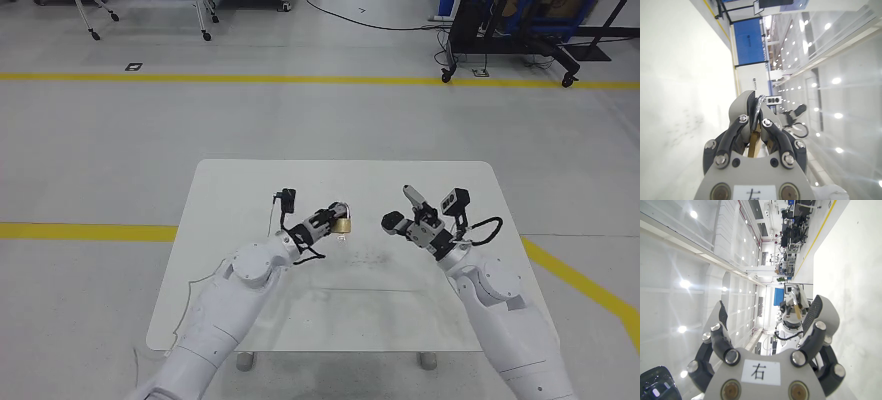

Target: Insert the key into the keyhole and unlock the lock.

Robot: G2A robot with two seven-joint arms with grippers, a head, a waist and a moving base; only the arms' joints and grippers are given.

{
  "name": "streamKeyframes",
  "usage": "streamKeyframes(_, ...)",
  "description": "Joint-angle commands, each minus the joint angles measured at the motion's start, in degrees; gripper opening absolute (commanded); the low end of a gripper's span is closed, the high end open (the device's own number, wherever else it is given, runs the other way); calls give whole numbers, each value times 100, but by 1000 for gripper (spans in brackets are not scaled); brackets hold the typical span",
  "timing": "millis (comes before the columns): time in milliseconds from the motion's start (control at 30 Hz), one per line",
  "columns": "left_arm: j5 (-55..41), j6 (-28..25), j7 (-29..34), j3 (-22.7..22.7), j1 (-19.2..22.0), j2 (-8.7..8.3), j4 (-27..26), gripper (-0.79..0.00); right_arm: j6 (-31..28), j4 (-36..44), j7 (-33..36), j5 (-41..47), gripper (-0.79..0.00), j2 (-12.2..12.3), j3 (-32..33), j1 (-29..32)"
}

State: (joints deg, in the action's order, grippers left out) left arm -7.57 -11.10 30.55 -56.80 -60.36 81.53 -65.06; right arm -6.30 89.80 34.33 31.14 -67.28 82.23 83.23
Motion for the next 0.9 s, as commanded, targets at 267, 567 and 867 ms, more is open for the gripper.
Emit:
streamKeyframes(267,1272,1170,862,589,434,18,393,-785,12,19,-3,-11,0,7,52,21)
streamKeyframes(567,1801,1775,983,763,574,19,602,0,12,19,-3,-11,0,7,52,21)
streamKeyframes(867,916,1188,446,112,191,-54,159,0,12,19,-3,-11,0,7,52,21)
